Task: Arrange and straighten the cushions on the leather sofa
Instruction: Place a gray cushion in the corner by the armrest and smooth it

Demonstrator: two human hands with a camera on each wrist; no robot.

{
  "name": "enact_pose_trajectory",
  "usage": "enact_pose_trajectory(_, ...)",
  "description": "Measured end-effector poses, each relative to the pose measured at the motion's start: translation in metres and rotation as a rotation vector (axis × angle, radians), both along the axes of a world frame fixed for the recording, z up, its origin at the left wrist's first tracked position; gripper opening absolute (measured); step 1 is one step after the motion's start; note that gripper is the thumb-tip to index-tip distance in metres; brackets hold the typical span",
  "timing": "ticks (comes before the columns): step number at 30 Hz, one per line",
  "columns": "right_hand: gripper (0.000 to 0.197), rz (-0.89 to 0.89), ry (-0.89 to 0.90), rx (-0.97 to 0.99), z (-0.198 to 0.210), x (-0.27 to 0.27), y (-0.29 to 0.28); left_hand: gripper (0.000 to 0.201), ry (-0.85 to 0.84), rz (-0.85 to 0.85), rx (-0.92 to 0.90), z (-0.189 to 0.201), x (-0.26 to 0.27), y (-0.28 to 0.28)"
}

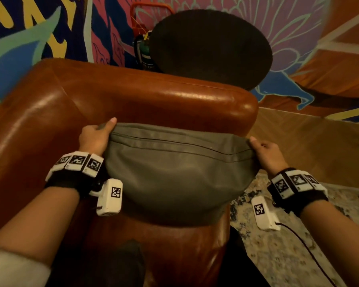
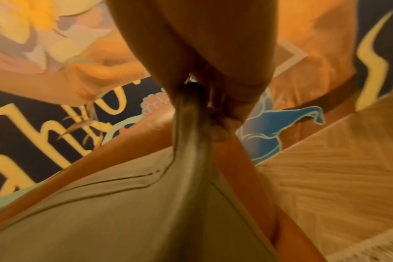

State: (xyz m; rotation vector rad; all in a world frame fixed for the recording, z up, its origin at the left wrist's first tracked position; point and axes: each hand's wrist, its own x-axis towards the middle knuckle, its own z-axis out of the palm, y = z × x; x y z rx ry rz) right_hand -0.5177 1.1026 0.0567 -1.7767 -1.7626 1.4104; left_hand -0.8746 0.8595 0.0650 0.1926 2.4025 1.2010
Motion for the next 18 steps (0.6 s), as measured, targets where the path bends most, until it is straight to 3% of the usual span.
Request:
enact_pose_trajectory(2,0.045,0.039,-0.077,0.099,-0.005,-0.001,0.005,0.058,0.074,0.024,-0.072,-0.004,-0.005,0.003)
enact_pose_trajectory(8,0.047,-0.057,-0.095,0.089,-0.012,-0.003,0.002,0.052,-0.011,0.157,-0.136,-0.007,-0.001,0.005)
enact_pose_trajectory(10,0.05,-0.069,-0.107,0.102,-0.013,0.001,-0.007,0.06,0.033,0.115,-0.189,-0.005,0.005,0.002)
enact_pose_trajectory(13,0.071,-0.075,-0.175,0.03,-0.013,0.01,-0.018,0.082,0.031,0.026,-0.276,-0.007,0.008,-0.005)
enact_pose_trajectory(18,0.071,-0.219,-0.168,-0.125,-0.023,0.002,-0.02,0.083,-0.14,0.165,-0.239,-0.012,0.016,0.001)
